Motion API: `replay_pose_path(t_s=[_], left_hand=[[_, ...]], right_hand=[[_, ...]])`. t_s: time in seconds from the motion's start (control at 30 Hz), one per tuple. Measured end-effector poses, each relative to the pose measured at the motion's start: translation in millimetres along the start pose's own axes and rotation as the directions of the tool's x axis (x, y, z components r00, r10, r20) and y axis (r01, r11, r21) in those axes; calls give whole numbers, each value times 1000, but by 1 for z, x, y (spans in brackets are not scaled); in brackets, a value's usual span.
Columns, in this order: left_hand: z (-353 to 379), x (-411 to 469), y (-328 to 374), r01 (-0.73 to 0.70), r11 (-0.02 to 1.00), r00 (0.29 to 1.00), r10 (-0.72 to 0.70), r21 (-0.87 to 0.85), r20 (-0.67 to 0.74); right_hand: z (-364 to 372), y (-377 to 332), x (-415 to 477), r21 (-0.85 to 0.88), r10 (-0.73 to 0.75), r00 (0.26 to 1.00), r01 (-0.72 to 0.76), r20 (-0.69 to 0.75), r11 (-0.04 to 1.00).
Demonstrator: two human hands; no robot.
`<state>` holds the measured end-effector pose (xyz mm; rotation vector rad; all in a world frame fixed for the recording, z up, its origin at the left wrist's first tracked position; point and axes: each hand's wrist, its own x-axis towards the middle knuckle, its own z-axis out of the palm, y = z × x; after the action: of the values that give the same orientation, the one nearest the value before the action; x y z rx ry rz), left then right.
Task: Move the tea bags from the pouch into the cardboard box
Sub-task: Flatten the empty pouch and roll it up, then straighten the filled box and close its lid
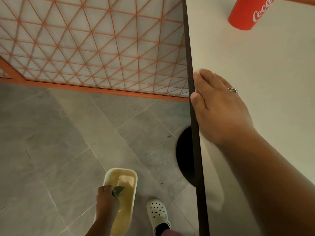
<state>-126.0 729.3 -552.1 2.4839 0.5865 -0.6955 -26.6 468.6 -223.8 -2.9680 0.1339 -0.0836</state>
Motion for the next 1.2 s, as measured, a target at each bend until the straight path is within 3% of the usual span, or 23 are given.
replay_pose_path(t_s=[0.3,0.53,0.7,0.87,1.03,1.2], left_hand=[[-16,-9,5,27,994,981,-46,106,189],[-58,-44,27,-2,996,980,-15,84,199],[-102,-86,53,-83,996,977,78,21,198],[-157,-141,86,-256,967,954,253,-7,162],[-207,-197,111,-346,934,933,352,-85,71],[-229,-260,131,-528,844,848,530,-89,1]], right_hand=[[1,-2,-1,6,17,1000,-17,-9,1000],[1,-3,-11,58,47,999,-46,-9,997],[-8,-5,-46,113,90,989,-103,115,988],[-21,1,-93,146,105,966,-142,237,979],[-41,8,-150,149,111,935,-169,336,974],[-54,22,-209,168,106,903,-190,416,967]])
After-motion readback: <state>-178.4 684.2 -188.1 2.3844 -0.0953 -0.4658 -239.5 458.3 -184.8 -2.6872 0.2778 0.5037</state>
